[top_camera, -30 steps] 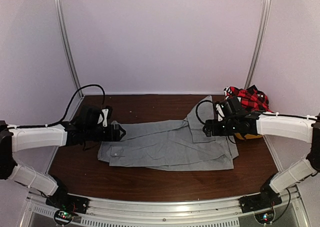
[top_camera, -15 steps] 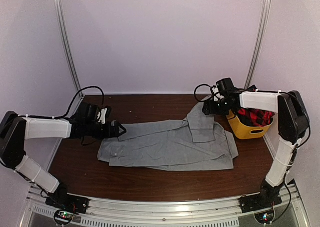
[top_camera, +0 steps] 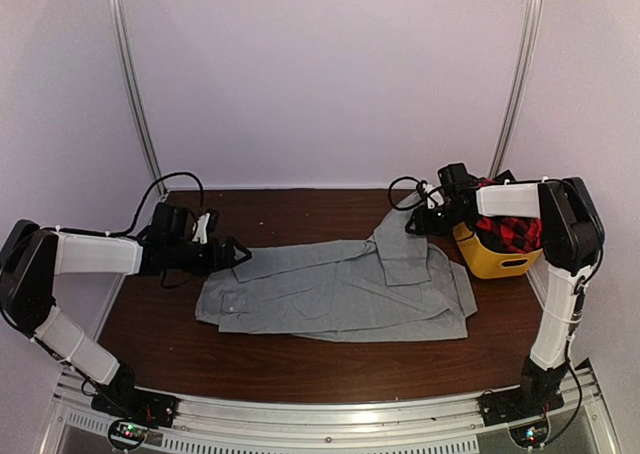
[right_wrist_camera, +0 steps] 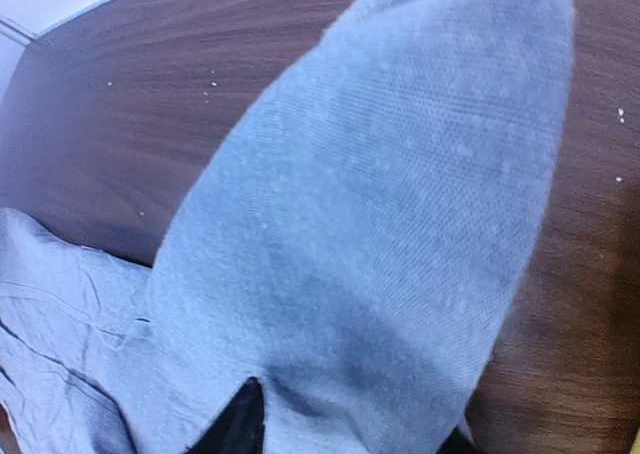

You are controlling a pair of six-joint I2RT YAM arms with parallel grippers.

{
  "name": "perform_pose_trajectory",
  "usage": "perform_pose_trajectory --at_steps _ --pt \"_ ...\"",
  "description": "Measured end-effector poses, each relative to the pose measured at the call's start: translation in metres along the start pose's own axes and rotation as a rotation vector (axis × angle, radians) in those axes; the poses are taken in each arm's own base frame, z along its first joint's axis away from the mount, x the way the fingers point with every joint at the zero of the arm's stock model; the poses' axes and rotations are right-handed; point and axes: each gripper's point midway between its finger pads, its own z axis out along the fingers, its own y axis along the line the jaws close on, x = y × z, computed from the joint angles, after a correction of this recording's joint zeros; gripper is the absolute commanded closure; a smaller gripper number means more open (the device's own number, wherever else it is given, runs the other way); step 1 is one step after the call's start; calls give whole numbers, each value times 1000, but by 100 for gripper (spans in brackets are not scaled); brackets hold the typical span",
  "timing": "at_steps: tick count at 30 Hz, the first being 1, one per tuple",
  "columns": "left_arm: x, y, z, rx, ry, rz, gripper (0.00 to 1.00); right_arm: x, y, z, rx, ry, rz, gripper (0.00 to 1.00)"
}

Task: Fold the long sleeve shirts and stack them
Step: Pick up the sleeve from the 1/3-folded shirt.

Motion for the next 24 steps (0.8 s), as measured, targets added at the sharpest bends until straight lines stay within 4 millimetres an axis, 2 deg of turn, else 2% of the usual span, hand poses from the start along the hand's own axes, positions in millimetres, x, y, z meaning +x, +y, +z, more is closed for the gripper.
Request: perform_pose_trajectory --at_steps 3,7,10,17,21,24 --pt "-2 3 -2 4 -5 -17 2 -3 9 -1 -53 -8 -11 88" --pt "-1 5 -2 1 -5 -20 2 -4 19 -13 -95 -23 -5 100" --pt "0 7 -2 -10 -2 -23 4 -8 32 -41 -128 -60 -6 100" --pt "2 20 7 -55 11 -36 23 -43 84 -143 -263 -239 -57 100" --pt "3 30 19 -86 32 -45 32 -47 101 -178 -308 -282 -75 100" --pt "6 39 27 -109 47 -55 36 -42 106 -187 -327 -271 -69 100"
